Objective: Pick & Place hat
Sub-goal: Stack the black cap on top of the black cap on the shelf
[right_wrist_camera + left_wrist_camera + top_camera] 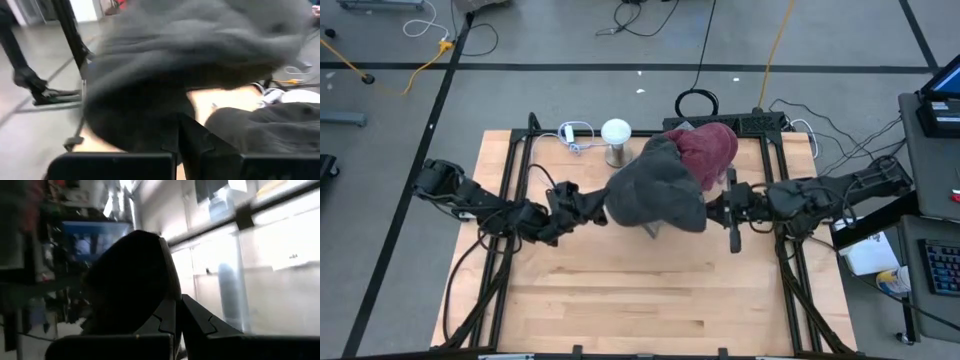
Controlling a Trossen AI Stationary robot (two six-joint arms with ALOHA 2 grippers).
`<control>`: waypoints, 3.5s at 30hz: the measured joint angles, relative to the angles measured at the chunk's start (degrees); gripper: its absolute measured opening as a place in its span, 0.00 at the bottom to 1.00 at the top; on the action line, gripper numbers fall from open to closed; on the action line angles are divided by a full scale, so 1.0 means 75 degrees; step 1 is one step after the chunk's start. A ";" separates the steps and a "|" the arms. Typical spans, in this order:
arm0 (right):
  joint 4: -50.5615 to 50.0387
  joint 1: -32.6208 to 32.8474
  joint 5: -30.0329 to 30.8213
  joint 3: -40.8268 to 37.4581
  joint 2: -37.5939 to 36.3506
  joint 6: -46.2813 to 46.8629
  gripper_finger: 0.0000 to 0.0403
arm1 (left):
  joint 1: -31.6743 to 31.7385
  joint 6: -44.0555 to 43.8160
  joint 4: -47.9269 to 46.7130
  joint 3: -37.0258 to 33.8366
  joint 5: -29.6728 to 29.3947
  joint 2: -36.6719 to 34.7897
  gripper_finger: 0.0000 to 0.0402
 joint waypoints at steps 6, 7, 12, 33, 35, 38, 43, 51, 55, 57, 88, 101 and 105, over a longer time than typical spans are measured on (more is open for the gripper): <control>-0.0110 0.0270 0.0678 -0.0001 -0.0029 -0.0734 0.00 | 0.0092 -0.0659 0.0009 -0.0632 -0.1282 -0.0109 0.02; -0.0112 0.0329 0.0804 -0.0001 -0.0032 -0.0854 0.00 | 0.0100 -0.0748 0.0023 -0.0709 -0.1451 -0.0122 0.02; -0.0120 0.0595 0.0782 -0.0001 -0.0029 -0.1483 0.00 | 0.0183 -0.0740 0.0025 -0.0886 -0.2166 -0.0216 0.02; -0.0602 0.0797 0.0792 -0.0001 -0.0079 -0.1892 0.00 | 0.0806 -0.1371 -0.0015 -0.0785 -0.2133 -0.0415 0.02; -0.0739 0.0794 0.0795 -0.0001 -0.0076 -0.1878 0.00 | 0.0764 -0.1262 0.0004 -0.0718 -0.1709 -0.0463 0.02; -0.0851 0.0785 0.0809 -0.0001 -0.0076 -0.1870 0.00 | 0.0460 -0.1133 0.0001 -0.0694 -0.1569 -0.0460 0.02; -0.0846 0.0780 0.0818 -0.0001 -0.0076 -0.1866 0.00 | -0.0059 -0.1686 -0.0891 -0.0694 -0.2405 -0.0454 0.02; -0.0797 0.0777 0.0824 -0.0004 -0.0073 -0.1655 0.00 | 0.0247 -0.2644 -0.1459 -0.1037 -0.2949 -0.0376 0.02; -0.0796 0.0777 0.0822 -0.0004 -0.0073 -0.1631 0.00 | 0.0527 -0.3465 -0.2066 -0.1270 -0.2759 -0.0382 0.02; -0.0796 0.0778 0.0824 -0.0004 -0.0073 -0.1630 0.00 | 0.0553 -0.3892 -0.2354 -0.1286 -0.2810 -0.0379 0.02; -0.0799 0.0780 0.0795 -0.0007 -0.0055 -0.0994 0.00 | 0.0166 -0.5080 -0.4740 -0.1294 -0.2908 -0.0385 0.60; -0.0999 0.0780 0.0792 -0.0007 -0.0050 -0.0994 0.00 | 0.0068 -0.5515 -0.5707 -0.1294 -0.3005 -0.0385 0.60; -0.0997 0.0780 0.0791 -0.0007 -0.0050 -0.0994 0.00 | 0.0062 -0.5949 -0.6048 -0.1294 -0.2903 -0.0385 0.60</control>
